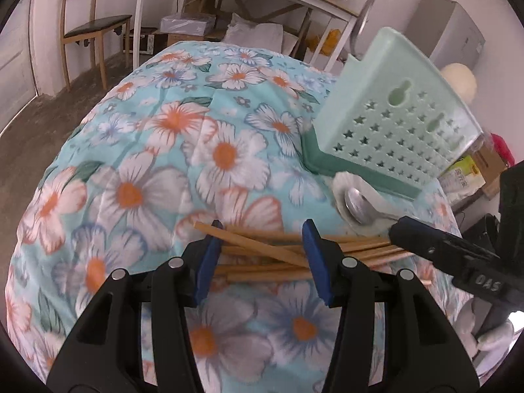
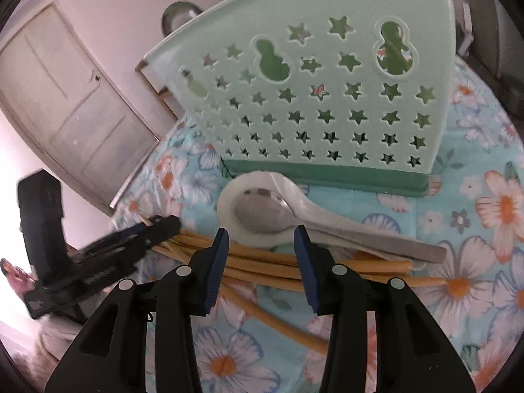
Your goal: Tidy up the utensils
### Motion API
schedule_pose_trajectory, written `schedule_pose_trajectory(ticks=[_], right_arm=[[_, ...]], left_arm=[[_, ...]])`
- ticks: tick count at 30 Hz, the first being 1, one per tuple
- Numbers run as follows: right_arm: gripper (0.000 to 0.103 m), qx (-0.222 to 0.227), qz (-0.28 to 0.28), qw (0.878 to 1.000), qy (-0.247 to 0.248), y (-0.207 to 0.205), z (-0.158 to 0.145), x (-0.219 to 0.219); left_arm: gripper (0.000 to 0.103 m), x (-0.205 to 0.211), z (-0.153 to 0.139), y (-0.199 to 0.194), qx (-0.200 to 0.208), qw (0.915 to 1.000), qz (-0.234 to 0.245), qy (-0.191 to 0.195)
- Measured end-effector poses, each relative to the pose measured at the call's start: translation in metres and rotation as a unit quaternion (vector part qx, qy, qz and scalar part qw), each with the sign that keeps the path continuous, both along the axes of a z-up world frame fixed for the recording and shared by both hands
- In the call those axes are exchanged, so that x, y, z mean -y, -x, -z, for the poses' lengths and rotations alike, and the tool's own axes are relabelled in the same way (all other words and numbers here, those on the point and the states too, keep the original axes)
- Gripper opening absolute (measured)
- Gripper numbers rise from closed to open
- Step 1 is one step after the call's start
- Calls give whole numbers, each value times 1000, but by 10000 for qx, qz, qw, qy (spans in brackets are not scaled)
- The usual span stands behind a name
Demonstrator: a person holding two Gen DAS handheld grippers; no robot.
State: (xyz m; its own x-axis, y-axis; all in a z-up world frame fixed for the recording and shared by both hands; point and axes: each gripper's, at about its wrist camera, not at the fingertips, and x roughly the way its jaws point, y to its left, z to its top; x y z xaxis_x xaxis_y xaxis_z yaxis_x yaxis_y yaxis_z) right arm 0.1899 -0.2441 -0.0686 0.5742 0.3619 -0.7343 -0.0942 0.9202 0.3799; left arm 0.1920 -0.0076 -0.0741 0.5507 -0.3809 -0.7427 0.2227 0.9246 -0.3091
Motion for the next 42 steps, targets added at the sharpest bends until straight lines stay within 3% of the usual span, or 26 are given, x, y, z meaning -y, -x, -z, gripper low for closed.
schedule_pose_trajectory(ticks=[10,15,23,33,42], right_arm=[[41,64,-94,9988,480,34,5,-20],[41,33,-154,9989,451,55,5,-22],[41,-3,-244,9987,454,82,-3,-21],[41,453,22,9984,339,66,-37,-7],[41,408,52,9985,366,33,-31,-7]], left_arm=[[48,-14,-3,31,135,9998,18,175],[48,-18,-7,49,296,9994,24,154],[49,-36,-2,74,191,9987,11,469],[49,-43,-31,82,738,9953,-89,617],[49,-34,-28,68,728,9950,-91,684]])
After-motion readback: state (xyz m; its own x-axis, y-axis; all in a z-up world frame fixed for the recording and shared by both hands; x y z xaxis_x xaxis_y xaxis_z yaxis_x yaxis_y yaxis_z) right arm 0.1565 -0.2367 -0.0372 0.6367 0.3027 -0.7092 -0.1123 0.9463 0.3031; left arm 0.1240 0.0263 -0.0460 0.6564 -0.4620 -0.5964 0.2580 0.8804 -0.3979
